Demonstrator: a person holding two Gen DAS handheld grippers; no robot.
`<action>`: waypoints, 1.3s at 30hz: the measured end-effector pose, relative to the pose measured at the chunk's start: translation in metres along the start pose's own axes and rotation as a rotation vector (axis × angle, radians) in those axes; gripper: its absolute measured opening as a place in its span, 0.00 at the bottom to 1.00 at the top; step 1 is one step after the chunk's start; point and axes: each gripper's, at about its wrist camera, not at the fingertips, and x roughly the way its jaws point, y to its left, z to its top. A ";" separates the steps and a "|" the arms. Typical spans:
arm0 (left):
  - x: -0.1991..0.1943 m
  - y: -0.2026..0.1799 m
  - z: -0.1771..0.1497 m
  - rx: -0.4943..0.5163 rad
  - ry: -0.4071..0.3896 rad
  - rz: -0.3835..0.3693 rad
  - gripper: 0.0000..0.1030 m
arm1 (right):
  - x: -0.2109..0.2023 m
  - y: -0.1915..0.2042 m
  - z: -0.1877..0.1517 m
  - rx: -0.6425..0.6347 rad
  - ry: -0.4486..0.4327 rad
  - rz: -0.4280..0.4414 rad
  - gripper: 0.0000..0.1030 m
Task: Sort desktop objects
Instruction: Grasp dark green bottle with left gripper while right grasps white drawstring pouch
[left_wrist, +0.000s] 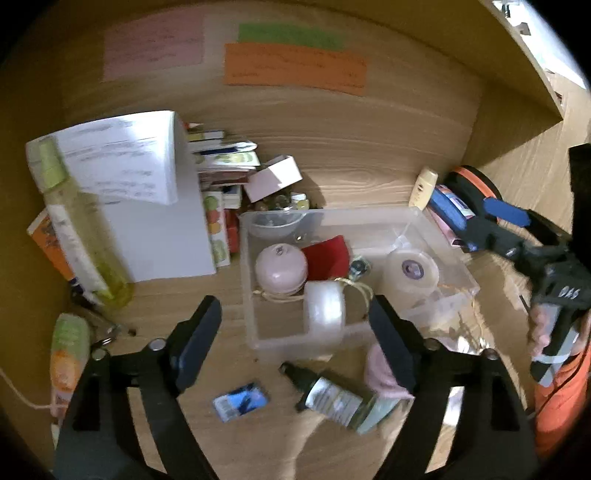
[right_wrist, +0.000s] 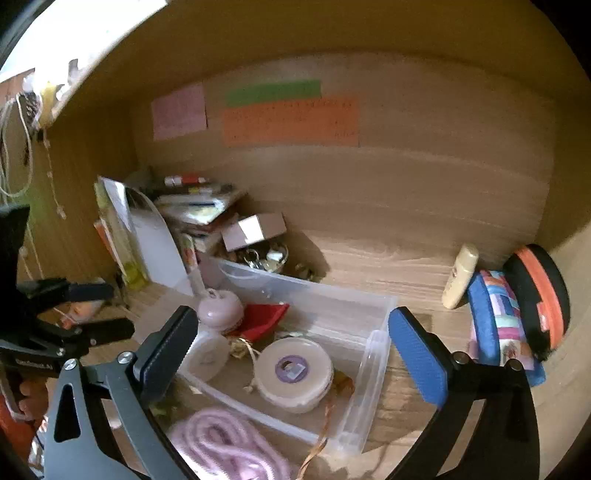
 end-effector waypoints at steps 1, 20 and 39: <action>-0.005 0.003 -0.004 -0.001 -0.008 0.007 0.88 | -0.008 0.002 -0.003 0.002 -0.011 0.026 1.00; -0.019 0.031 -0.083 -0.039 0.088 -0.048 0.88 | -0.053 0.000 -0.115 0.156 0.119 0.057 1.00; 0.043 -0.030 -0.082 -0.003 0.209 -0.184 0.88 | -0.001 0.023 -0.153 0.110 0.320 0.067 0.84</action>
